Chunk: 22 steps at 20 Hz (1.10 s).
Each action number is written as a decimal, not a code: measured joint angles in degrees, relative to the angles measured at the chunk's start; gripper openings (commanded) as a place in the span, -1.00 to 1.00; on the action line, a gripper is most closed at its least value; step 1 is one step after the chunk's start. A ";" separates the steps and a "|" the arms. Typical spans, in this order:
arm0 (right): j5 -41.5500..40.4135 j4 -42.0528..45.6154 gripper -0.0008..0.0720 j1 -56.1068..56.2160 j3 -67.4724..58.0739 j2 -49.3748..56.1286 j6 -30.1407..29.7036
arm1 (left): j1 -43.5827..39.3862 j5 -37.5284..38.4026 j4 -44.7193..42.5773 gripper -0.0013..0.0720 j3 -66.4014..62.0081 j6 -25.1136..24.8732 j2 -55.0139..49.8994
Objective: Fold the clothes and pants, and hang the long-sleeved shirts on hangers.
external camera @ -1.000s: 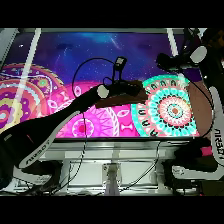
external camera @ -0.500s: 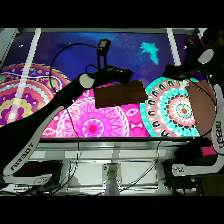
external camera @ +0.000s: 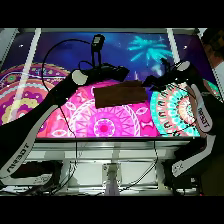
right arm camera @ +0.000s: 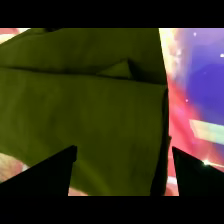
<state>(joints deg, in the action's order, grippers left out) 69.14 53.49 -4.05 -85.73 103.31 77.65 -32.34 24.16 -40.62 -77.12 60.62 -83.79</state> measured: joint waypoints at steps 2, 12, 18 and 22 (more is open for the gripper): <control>-0.04 -0.28 0.90 0.50 0.02 2.38 1.66 | 0.24 0.35 -0.66 0.97 0.00 0.00 0.00; -2.67 -3.89 -0.94 7.67 0.04 6.64 3.28 | 1.99 0.55 -1.31 0.97 0.00 -0.02 0.00; -6.27 -5.33 -0.94 10.78 -2.95 5.20 1.27 | 2.49 0.55 -1.31 0.97 0.00 -0.02 0.00; -7.37 -4.92 -0.94 8.41 -8.31 0.83 0.94 | 2.56 0.55 -1.31 0.96 0.00 -0.02 0.07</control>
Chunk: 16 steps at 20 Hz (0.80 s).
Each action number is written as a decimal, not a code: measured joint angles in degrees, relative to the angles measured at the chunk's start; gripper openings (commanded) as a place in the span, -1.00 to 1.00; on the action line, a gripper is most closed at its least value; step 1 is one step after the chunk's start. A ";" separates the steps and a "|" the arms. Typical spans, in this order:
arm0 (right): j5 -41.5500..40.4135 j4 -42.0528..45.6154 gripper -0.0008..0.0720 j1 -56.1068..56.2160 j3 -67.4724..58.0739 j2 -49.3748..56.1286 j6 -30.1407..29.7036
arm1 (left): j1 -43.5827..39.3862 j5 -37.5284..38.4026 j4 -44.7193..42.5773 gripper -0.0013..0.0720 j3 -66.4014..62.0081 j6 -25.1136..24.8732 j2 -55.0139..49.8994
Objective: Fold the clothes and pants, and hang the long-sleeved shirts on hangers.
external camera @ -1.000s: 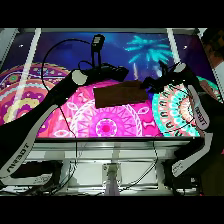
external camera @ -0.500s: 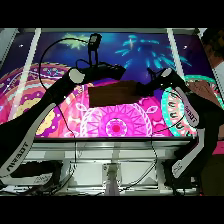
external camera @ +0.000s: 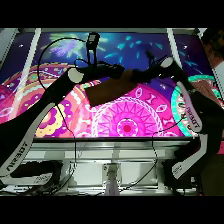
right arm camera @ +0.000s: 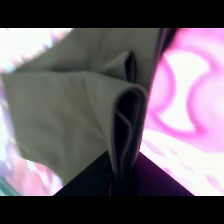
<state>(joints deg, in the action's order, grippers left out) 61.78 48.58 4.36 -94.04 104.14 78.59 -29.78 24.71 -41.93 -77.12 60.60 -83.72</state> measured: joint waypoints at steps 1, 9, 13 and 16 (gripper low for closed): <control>-0.15 0.81 -0.94 -1.18 -1.27 -1.42 0.13 | 0.07 0.00 -0.02 0.96 0.00 -0.02 0.00; 0.59 18.69 -0.94 -18.58 -6.10 -16.44 13.90 | 0.33 0.09 -0.02 0.95 0.00 -0.20 2.62; 5.57 27.41 -0.94 -30.77 -6.38 -22.95 20.02 | 0.90 0.09 -0.02 0.95 0.00 -0.33 5.22; 13.27 34.77 -0.94 -38.38 -6.43 -25.86 24.35 | 1.49 0.07 -0.02 0.95 0.00 -0.33 6.49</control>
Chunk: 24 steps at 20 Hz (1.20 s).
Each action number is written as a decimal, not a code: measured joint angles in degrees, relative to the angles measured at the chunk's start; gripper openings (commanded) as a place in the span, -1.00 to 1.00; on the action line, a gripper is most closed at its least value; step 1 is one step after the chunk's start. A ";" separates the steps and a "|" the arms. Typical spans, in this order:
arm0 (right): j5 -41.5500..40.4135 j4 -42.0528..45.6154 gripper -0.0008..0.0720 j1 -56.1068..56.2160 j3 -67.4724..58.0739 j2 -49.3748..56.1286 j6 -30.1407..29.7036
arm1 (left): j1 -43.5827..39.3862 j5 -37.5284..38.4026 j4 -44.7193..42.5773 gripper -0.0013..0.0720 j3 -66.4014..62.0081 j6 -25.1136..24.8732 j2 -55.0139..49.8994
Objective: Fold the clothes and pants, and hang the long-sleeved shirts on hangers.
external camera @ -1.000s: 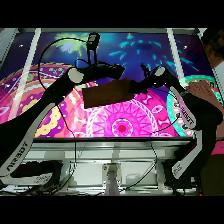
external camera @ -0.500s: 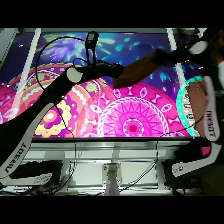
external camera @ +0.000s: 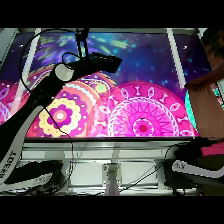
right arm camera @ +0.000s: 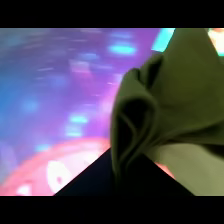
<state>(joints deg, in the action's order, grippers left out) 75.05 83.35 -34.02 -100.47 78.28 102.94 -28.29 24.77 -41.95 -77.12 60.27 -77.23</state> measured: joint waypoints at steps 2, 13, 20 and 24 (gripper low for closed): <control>5.75 3.80 -0.83 -3.98 0.00 -0.90 2.40 | 0.28 0.00 0.00 0.95 0.00 0.02 0.42; 19.02 9.44 0.89 -9.75 -0.04 -1.88 2.84 | 0.50 0.17 0.00 0.95 0.00 0.17 0.79; 11.50 1.92 0.26 -8.70 -0.04 -2.82 -2.14 | 0.52 0.17 0.00 0.95 0.00 0.15 0.81; 6.36 -1.68 -0.63 -4.17 -0.04 -3.15 -4.22 | 0.52 0.15 0.00 0.95 0.00 0.15 0.79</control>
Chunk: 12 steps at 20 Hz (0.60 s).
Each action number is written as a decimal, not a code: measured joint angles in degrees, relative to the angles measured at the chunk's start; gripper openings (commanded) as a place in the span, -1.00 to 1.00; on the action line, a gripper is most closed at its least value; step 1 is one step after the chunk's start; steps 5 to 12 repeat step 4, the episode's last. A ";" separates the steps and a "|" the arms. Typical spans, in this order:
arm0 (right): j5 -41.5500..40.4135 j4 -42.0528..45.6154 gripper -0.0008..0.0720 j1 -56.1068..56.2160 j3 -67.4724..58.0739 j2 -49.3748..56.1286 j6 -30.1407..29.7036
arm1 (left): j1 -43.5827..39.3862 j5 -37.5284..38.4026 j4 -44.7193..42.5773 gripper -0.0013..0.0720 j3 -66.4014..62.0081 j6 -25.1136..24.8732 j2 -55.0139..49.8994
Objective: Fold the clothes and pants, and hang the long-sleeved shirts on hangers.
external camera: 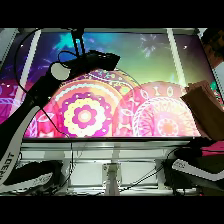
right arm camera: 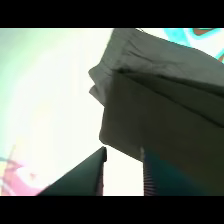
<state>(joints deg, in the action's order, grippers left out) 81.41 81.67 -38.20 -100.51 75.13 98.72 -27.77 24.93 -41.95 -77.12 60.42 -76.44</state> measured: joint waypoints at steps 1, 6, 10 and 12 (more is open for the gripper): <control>-1.07 -0.50 -0.72 1.49 0.00 -0.02 -0.52 | 0.00 0.00 0.02 0.95 0.00 0.02 0.02; -3.72 -1.31 -0.72 6.58 0.00 -0.07 -1.62 | 0.00 0.00 0.02 0.95 0.00 0.00 0.02; -3.72 -1.31 -0.72 6.58 0.00 -0.07 -1.62 | 0.00 0.00 0.02 0.95 0.00 0.00 0.02; -3.72 -1.31 -0.72 6.58 0.00 -0.07 -1.62 | 0.00 0.00 0.02 0.95 0.00 0.00 0.02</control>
